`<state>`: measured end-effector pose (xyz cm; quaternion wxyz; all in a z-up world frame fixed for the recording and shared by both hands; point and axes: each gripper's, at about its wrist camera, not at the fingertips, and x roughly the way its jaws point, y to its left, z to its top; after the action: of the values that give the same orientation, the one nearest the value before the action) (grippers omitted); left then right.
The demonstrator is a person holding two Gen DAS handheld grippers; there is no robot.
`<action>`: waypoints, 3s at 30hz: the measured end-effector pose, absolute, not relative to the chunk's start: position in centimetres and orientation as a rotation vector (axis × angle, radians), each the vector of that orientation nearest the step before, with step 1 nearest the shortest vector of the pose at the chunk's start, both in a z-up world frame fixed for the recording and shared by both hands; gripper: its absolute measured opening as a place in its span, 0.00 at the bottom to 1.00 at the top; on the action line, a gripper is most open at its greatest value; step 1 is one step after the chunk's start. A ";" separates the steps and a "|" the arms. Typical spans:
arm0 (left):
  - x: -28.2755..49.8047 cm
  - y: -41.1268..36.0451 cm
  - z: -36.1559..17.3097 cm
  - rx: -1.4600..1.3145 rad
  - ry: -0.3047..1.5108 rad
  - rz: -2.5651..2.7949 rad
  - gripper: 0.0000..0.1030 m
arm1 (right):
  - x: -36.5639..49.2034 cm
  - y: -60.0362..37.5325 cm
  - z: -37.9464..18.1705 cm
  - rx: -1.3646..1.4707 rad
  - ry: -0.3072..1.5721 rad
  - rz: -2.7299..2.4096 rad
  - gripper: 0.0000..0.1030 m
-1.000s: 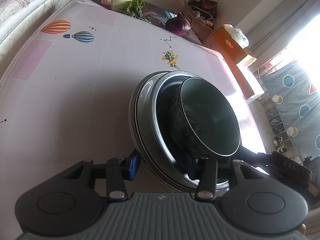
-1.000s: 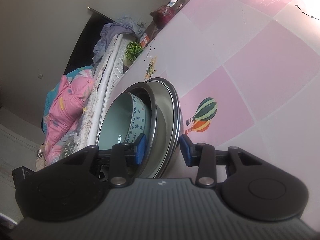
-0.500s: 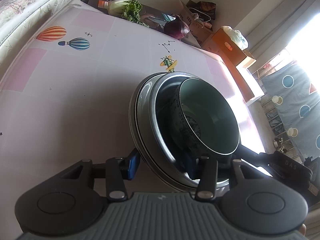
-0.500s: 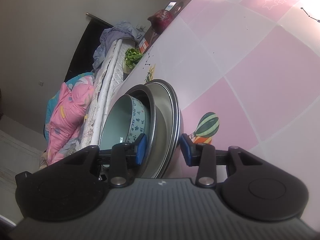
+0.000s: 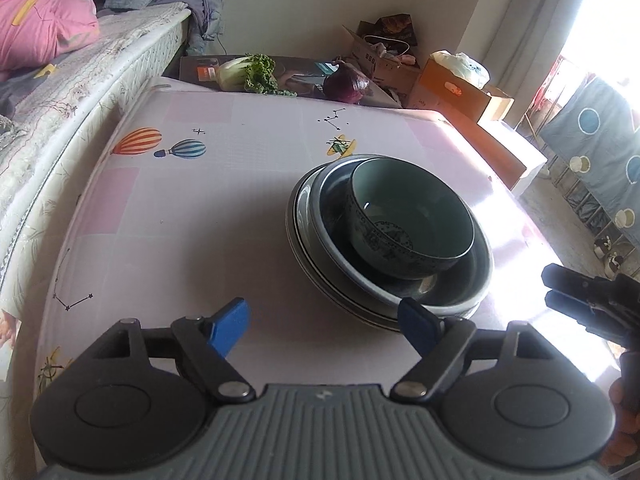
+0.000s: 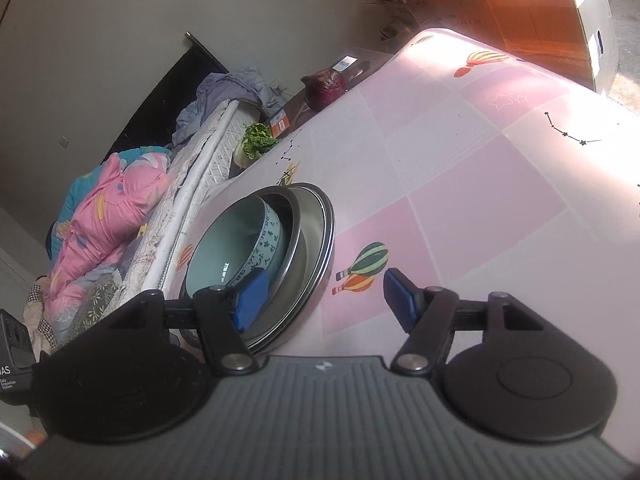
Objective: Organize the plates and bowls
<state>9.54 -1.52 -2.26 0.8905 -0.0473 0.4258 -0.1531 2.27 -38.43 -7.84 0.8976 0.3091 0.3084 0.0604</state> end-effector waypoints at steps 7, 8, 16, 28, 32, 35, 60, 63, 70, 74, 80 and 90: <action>5.8 -1.2 -0.6 -0.047 0.773 -0.300 0.90 | -2.5 -37.1 -4.0 0.429 0.531 0.069 0.83; 5.3 -1.1 -0.3 -0.038 0.755 -0.299 0.92 | -3.0 -36.8 -3.6 0.404 0.520 0.062 0.85; 2.5 -1.0 2.0 -0.005 0.629 -0.289 1.00 | -7.0 -33.8 -0.5 0.189 0.453 0.002 0.99; 1.4 -0.9 3.1 0.049 0.613 -0.213 1.00 | -9.4 -30.9 1.4 0.041 0.457 -0.094 0.99; 1.1 -0.9 3.4 0.063 0.601 -0.197 1.00 | -9.9 -30.2 1.8 -0.002 0.423 -0.111 0.99; 0.8 -0.9 3.7 0.062 0.589 -0.178 1.00 | -10.1 -29.6 2.1 -0.021 0.415 -0.127 0.99; 2.7 -1.6 2.1 0.087 0.660 -0.103 1.00 | -7.3 -28.9 1.4 0.097 0.452 0.081 0.99; 3.4 -1.5 1.4 0.079 0.701 -0.102 1.00 | -6.1 -28.8 0.7 0.132 0.487 0.094 0.99; 4.6 -1.6 0.0 0.054 0.783 -0.118 1.00 | -3.4 -28.3 -1.1 0.217 0.568 0.144 0.99; 5.2 -2.0 -0.6 0.046 0.825 -0.129 1.00 | -1.9 -27.8 -2.2 0.231 0.605 0.158 0.99; 5.4 -2.7 -0.7 0.058 0.837 -0.124 1.00 | 0.0 -27.1 -3.3 0.219 0.647 0.157 0.99; 5.5 -3.4 -0.6 0.075 0.834 -0.119 1.00 | 1.1 -27.2 -3.7 0.188 0.670 0.130 0.99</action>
<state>5.49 -3.44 -0.59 0.9118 0.0363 0.4049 -0.0580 1.10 -27.16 -3.73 0.9381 0.0919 0.3279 0.0637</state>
